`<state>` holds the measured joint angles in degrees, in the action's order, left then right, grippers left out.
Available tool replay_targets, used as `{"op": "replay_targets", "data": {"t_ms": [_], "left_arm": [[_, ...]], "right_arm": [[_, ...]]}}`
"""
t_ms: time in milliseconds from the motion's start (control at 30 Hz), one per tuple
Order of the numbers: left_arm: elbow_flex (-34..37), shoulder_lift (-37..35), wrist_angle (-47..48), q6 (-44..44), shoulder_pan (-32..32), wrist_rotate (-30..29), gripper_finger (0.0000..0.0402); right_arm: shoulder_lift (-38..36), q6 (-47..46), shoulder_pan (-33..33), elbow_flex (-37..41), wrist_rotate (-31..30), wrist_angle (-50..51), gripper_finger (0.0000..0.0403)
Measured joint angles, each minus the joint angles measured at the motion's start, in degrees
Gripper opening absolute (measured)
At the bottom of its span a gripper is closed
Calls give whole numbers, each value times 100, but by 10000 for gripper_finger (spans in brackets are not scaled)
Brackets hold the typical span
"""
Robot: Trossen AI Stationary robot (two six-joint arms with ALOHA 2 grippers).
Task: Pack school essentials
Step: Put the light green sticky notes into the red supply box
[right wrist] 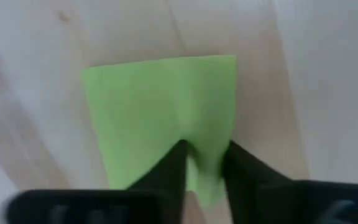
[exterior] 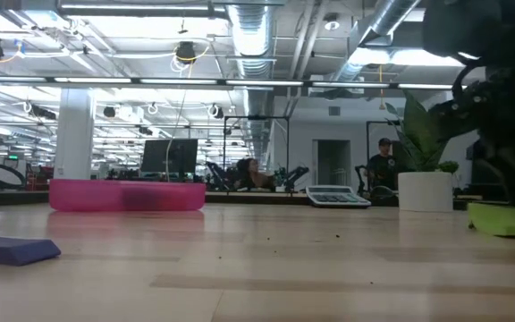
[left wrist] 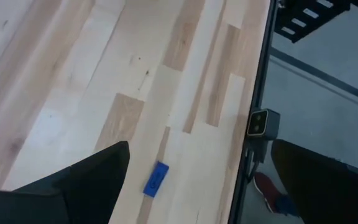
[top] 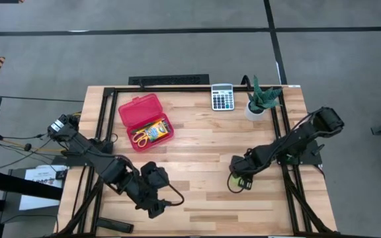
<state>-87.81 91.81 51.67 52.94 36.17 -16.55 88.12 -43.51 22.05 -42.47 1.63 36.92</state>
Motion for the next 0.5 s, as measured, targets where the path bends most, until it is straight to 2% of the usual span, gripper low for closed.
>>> {"op": "replay_targets", "data": {"t_ms": [67,100,267,400,500], "left_arm": [[0,-1,78,41,37,-168,385],[0,-7,164,75,65,-271,385],[2,-212,377,331,180,-895,385],[2,-600,452,752,299,-1939,385],[0,-927,612,909,323,-2382,385]], "right_arm": [[-16,-103,-1,-41,-23,-96,23],[-17,-196,-1,-55,-46,-113,16],[-126,-943,121,-71,-440,-502,28],[-312,-1473,328,-73,-979,-1114,17],[-446,-1839,439,-73,-1449,-1569,14]]}}
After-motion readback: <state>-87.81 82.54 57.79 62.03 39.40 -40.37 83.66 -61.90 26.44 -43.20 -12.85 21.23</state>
